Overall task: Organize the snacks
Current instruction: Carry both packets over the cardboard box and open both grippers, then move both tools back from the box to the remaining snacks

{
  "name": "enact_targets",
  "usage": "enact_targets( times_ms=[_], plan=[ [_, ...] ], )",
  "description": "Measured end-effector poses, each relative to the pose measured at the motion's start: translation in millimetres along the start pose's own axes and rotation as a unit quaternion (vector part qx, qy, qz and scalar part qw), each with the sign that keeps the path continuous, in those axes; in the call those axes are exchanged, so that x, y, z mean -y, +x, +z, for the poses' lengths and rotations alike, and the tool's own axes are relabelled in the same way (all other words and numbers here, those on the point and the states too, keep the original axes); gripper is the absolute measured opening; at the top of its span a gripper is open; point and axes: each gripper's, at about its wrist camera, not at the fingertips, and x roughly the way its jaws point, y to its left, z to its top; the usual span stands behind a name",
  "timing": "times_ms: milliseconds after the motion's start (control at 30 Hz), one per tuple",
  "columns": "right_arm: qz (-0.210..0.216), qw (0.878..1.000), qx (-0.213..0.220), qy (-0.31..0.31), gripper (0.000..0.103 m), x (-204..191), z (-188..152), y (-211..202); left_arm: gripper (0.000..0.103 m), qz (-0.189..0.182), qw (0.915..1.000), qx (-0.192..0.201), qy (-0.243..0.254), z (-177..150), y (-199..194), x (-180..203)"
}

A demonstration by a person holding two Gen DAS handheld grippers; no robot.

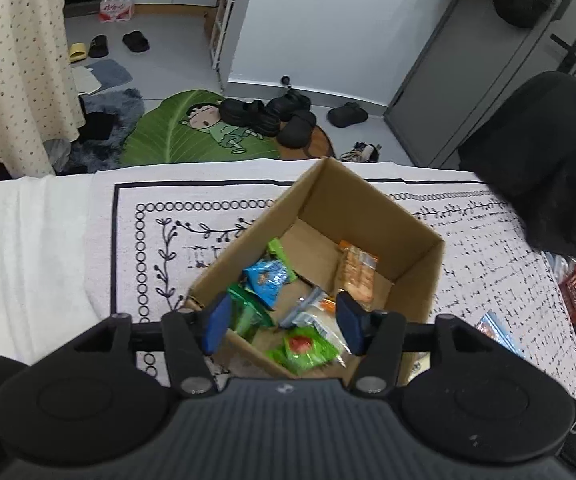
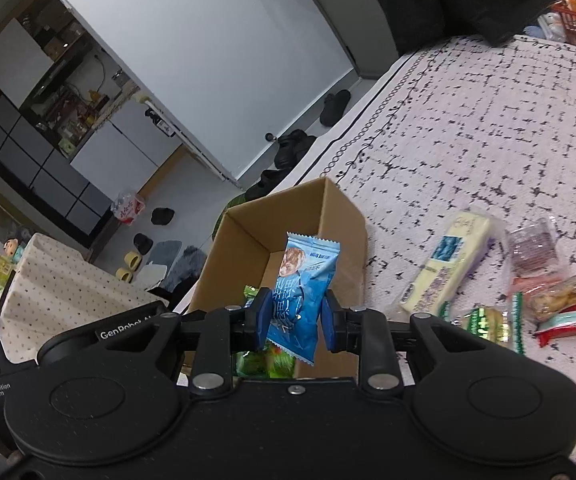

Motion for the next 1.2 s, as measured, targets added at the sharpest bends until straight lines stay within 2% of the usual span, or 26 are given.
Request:
enact_targets(
  times_ms=[300, 367, 433, 500, 600, 700, 767, 833, 1100, 1200],
  plan=[
    [0.017, 1.000, -0.001, -0.010, 0.029, -10, -9, 14, 0.073, 0.019, 0.9998, -0.004, -0.003, 7, -4, -9],
    [0.024, 1.000, 0.001, -0.012, 0.044, -12, -8, 14, 0.077, 0.024, 0.9997, -0.004, -0.003, 7, -5, -10],
    [0.023, 1.000, 0.010, -0.009, 0.052, -12, -8, 10, 0.078, 0.025, 0.9997, -0.008, -0.003, 7, -5, -11],
    [0.015, 1.000, 0.014, -0.006, 0.052, -11, -5, 6, 0.079, 0.022, 0.9997, -0.013, -0.006, 6, -7, -12],
    [0.004, 1.000, 0.015, 0.008, 0.055, -3, -1, 1, 0.086, 0.018, 0.9996, -0.019, -0.003, 6, -11, -10],
    [-0.017, 1.000, 0.008, 0.017, 0.064, 6, 1, -2, 0.088, 0.015, 0.9996, -0.022, 0.006, 3, -17, -7],
    [-0.030, 0.999, 0.008, 0.025, 0.074, 13, 2, -6, 0.091, 0.010, 0.9994, -0.031, 0.013, 1, -19, -3],
    [-0.038, 0.999, 0.009, 0.030, 0.079, 20, 2, -8, 0.093, 0.007, 0.9991, -0.037, 0.017, -1, -21, -1],
    [-0.055, 0.995, 0.003, 0.084, 0.090, 50, 4, -22, 0.101, -0.004, 0.9986, -0.033, 0.042, -10, -34, 11],
    [-0.058, 0.994, 0.005, 0.097, 0.091, 60, 4, -30, 0.103, -0.011, 0.9983, -0.028, 0.050, -12, -39, 17]
  ],
)
